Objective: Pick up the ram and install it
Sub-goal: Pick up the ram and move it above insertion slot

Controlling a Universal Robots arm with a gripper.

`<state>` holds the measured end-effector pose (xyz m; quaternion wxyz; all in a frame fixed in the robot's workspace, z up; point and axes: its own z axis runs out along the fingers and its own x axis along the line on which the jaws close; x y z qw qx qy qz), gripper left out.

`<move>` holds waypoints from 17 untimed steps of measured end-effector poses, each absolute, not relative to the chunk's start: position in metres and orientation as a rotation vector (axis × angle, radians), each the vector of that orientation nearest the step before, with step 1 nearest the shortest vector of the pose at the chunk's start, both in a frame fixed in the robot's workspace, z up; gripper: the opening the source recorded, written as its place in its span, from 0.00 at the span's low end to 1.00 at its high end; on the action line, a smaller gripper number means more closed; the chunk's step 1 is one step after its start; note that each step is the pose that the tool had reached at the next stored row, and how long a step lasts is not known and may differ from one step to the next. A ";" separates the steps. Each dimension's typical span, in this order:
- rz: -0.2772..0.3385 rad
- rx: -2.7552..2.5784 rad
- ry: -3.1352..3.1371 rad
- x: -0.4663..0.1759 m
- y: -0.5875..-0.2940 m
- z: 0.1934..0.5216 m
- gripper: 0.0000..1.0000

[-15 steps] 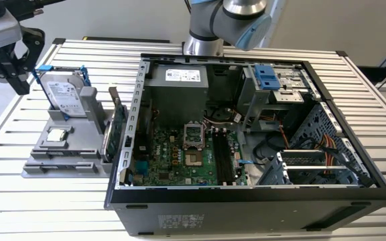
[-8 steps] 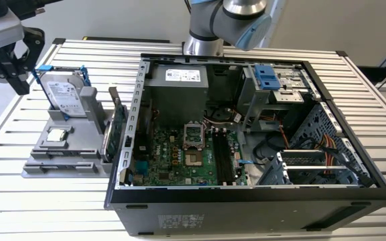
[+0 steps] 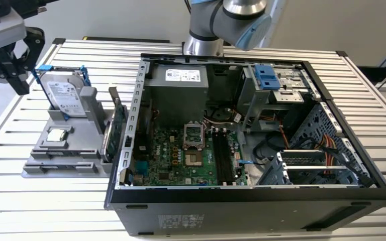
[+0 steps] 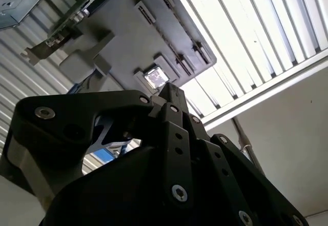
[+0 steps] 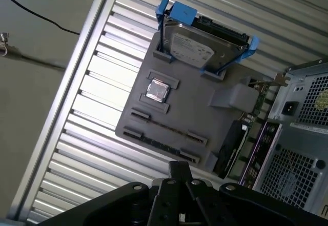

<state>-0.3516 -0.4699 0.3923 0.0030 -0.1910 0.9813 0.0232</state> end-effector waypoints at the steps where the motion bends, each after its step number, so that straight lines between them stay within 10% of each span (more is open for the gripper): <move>1: 0.073 -0.606 3.076 -0.352 -0.470 0.392 0.00; 17: 0.073 -0.805 3.033 -0.352 -0.470 0.392 0.00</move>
